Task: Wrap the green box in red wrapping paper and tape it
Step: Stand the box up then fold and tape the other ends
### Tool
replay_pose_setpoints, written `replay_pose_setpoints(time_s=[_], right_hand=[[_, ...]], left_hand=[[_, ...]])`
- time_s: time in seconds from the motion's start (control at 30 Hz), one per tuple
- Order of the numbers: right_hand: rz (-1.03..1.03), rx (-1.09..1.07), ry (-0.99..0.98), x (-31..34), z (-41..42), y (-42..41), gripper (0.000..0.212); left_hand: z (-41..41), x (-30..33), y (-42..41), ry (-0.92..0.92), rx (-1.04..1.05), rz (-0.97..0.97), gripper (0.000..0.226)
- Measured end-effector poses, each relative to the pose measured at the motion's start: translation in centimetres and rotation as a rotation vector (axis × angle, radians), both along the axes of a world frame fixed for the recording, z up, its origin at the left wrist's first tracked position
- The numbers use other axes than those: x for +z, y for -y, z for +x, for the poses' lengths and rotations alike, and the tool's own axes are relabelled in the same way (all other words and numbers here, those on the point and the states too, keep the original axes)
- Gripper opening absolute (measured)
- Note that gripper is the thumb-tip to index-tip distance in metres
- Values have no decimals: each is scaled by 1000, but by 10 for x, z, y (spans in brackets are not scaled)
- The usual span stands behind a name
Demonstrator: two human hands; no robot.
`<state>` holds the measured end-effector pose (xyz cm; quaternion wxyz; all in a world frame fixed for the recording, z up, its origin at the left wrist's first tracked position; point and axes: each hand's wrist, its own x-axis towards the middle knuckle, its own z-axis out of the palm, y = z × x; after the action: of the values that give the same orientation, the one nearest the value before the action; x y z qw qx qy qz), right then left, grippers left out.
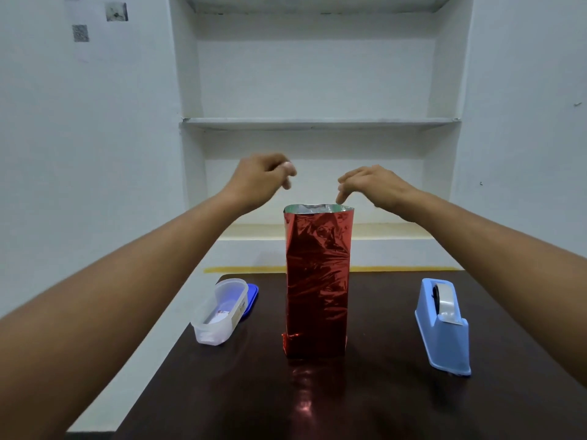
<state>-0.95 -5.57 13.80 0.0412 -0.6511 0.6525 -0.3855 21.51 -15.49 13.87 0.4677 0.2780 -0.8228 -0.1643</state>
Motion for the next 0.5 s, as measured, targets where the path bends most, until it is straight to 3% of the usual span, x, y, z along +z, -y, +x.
replay_pose_setpoints(time_s=[0.1, 0.2, 0.37, 0.5], right_hand=[[145, -65, 176, 0, 5, 8, 45], [293, -138, 254, -3, 9, 14, 24], [502, -133, 237, -4, 22, 5, 7], [549, -151, 240, -3, 25, -1, 18]], left_hand=[[17, -29, 6, -166, 133, 251, 18], [22, -61, 6, -94, 74, 546, 15], [9, -83, 1, -26, -32, 563, 13], [-5, -80, -3, 36, -31, 545, 14]])
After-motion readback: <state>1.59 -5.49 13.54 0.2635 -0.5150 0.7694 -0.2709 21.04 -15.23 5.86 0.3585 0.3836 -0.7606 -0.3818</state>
